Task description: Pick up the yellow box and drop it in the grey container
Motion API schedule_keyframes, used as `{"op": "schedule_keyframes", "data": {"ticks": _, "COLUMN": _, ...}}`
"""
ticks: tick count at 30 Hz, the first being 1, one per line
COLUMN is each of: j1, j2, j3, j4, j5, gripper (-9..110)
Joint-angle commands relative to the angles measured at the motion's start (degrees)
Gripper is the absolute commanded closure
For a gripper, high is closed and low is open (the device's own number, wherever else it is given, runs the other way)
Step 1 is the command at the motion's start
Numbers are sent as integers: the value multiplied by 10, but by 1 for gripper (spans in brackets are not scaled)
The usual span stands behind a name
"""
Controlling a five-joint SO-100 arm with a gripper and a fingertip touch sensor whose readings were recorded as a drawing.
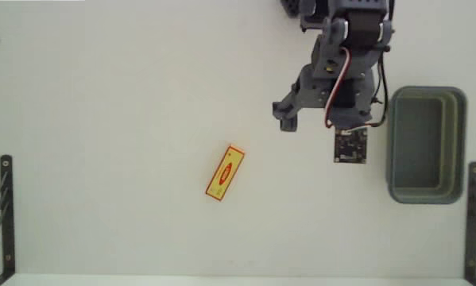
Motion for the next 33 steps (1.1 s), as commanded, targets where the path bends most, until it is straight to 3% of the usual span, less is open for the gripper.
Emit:
{"op": "schedule_keyframes", "data": {"ticks": 1, "j1": 5, "j2": 19, "j3": 3, "j4": 1, "j5": 3, "gripper": -9}}
{"op": "schedule_keyframes", "data": {"ticks": 33, "j1": 154, "j2": 19, "j3": 3, "j4": 1, "j5": 3, "gripper": -9}}
